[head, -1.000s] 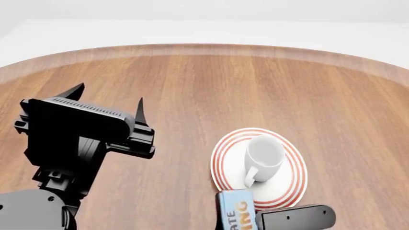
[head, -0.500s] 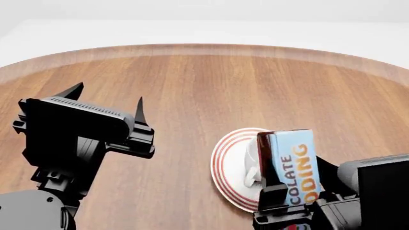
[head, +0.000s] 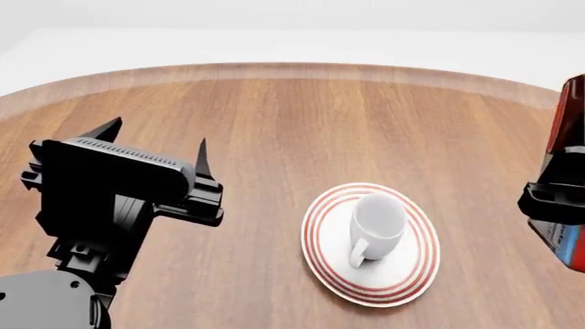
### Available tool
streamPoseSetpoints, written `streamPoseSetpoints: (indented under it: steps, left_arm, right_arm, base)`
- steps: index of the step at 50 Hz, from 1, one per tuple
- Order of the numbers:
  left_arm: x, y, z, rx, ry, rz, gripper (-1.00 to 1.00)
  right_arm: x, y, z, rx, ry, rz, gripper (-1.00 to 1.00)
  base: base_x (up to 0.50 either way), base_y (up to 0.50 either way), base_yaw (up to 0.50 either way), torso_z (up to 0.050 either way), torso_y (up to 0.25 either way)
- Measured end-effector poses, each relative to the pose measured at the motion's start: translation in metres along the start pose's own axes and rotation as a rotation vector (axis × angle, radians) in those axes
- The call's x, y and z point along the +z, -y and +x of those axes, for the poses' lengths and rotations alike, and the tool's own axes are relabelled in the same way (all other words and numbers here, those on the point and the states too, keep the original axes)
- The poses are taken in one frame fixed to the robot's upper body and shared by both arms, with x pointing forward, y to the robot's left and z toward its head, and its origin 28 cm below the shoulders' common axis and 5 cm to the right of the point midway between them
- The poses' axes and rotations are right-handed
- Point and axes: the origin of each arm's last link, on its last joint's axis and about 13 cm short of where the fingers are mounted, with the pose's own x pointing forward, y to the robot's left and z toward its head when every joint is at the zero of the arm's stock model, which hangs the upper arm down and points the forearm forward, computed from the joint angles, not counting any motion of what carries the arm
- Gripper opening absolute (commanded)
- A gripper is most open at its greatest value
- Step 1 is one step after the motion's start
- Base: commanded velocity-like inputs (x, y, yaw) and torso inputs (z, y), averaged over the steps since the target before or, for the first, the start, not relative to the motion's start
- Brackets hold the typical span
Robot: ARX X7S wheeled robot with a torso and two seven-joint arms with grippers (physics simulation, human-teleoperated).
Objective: Pick up the white mug and put it on the plate, and put the chocolate pudding to the right of the plate.
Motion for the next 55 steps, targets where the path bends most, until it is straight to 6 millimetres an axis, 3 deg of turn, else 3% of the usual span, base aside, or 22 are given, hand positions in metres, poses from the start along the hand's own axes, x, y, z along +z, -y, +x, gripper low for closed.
streamPoseSetpoints:
  steps: [8, 19, 31, 55]
  left_arm:
    - [0.0, 0.0, 0.0, -0.002, 0.002, 0.002, 1.0]
    - [-0.001, 0.001, 0.001, -0.005, 0.001, 0.004, 1.0]
    - [-0.002, 0.003, 0.001, -0.015, -0.001, 0.001, 1.0]
    - [-0.004, 0.008, 0.002, -0.038, -0.008, 0.008, 1.0]
  right_arm:
    - [0.007, 0.012, 0.008, -0.05, 0.101, -0.064, -1.0]
    - [0.009, 0.028, 0.036, -0.086, 0.191, -0.2, -1.0]
    - [0.003, 0.036, 0.083, -0.091, 0.143, -0.284, -1.0]
    - [0.014, 0.04, 0.165, 0.031, -0.001, -0.401, -1.0]
  base:
    - [0.0, 0.0, 0.0, 0.0, 0.0]
    - [0.0, 0.0, 0.0, 0.0, 0.0]
    - [0.0, 0.0, 0.0, 0.0, 0.0]
    - [0.0, 0.0, 0.0, 0.0, 0.0]
